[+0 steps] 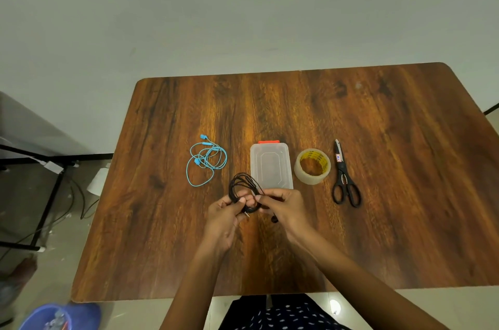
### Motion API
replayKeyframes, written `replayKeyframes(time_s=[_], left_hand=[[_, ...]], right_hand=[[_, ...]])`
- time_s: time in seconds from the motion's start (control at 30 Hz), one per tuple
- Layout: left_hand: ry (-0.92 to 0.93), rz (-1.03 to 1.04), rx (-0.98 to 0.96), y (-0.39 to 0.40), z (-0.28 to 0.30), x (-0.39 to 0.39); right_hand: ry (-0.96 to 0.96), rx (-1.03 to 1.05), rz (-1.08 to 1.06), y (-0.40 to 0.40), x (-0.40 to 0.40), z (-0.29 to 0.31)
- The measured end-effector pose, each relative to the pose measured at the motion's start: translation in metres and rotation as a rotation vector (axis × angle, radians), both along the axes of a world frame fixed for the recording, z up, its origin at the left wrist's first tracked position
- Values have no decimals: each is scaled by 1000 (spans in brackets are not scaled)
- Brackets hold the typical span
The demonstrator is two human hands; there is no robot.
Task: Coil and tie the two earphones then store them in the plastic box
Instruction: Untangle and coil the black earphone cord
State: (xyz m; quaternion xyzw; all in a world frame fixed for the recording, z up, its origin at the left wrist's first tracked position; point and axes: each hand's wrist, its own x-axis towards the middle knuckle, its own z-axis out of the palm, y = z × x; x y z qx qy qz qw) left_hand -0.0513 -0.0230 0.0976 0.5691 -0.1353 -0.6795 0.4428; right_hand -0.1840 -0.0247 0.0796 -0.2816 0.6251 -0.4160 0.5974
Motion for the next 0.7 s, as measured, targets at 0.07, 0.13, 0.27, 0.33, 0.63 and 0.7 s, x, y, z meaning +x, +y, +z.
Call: replayKeyframes(time_s=[0.07, 0.13, 0.27, 0.33, 0.63, 0.7], left_hand=[[-148, 11, 0, 2, 1, -6], [-227, -1, -29, 5, 0, -12], [-252, -91, -79, 6, -5, -16], [-232, -131, -76, 7, -7, -17], [32, -70, -17, 8, -2, -22], [68, -52, -15, 8, -1, -23]], right_hand=[[97, -62, 7, 2, 4, -1], [216, -152, 46, 2, 6, 1], [463, -289, 231, 4, 7, 9], [592, -318, 337, 3, 7, 10], [760, -388, 628, 3, 4, 5], [768, -416, 655, 2, 6, 4]])
